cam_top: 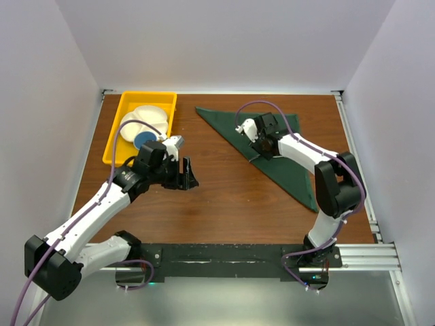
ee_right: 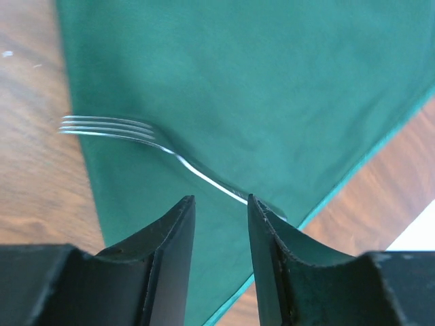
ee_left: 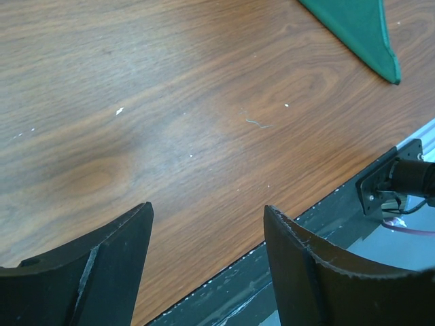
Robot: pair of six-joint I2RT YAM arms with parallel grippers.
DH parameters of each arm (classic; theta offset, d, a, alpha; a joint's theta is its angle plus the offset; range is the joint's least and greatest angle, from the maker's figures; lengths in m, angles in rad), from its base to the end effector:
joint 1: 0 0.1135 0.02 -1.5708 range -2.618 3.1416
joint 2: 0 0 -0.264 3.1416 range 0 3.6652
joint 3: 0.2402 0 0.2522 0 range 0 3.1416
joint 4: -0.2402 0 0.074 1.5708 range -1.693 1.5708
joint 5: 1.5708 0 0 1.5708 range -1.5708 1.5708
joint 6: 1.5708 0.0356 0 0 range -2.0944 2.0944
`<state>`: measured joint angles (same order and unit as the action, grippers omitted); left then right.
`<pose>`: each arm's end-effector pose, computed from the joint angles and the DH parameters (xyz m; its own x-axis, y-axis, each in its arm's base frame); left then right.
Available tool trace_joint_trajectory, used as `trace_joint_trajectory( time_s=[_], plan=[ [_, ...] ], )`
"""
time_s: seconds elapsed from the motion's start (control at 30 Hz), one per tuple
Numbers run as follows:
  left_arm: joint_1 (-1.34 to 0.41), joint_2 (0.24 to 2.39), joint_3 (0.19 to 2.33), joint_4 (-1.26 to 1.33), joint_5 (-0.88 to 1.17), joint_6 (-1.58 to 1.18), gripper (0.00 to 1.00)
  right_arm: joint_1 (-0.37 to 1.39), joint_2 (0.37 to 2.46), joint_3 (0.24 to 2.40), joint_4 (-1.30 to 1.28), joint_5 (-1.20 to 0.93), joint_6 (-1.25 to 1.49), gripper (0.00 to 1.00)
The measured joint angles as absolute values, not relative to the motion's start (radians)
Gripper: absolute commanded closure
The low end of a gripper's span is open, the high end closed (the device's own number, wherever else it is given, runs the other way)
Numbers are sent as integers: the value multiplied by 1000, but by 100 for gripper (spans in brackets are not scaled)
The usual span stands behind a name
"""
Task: Fold the napkin, place the utensils inside, and roll it up
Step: Grab a utensil with the right arm
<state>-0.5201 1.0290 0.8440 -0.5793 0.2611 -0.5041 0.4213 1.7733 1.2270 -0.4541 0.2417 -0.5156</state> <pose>0.1811 -0.1143 0.2786 -0.8358 -0.0591 -0.5458 0.2719 0.8191 -0.5051 0.3431 0.1444 0.2047 -0.5306 -0.7624 -0.3704 -0.6215 0.6471 -0.4415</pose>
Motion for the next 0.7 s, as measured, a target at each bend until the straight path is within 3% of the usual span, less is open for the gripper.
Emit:
trace_joint_trajectory(
  time_s=[0.7],
  plan=[
    [-520, 1028, 844, -593, 242, -513, 28, 353, 1813, 1236, -492, -32, -656, 60]
  ],
)
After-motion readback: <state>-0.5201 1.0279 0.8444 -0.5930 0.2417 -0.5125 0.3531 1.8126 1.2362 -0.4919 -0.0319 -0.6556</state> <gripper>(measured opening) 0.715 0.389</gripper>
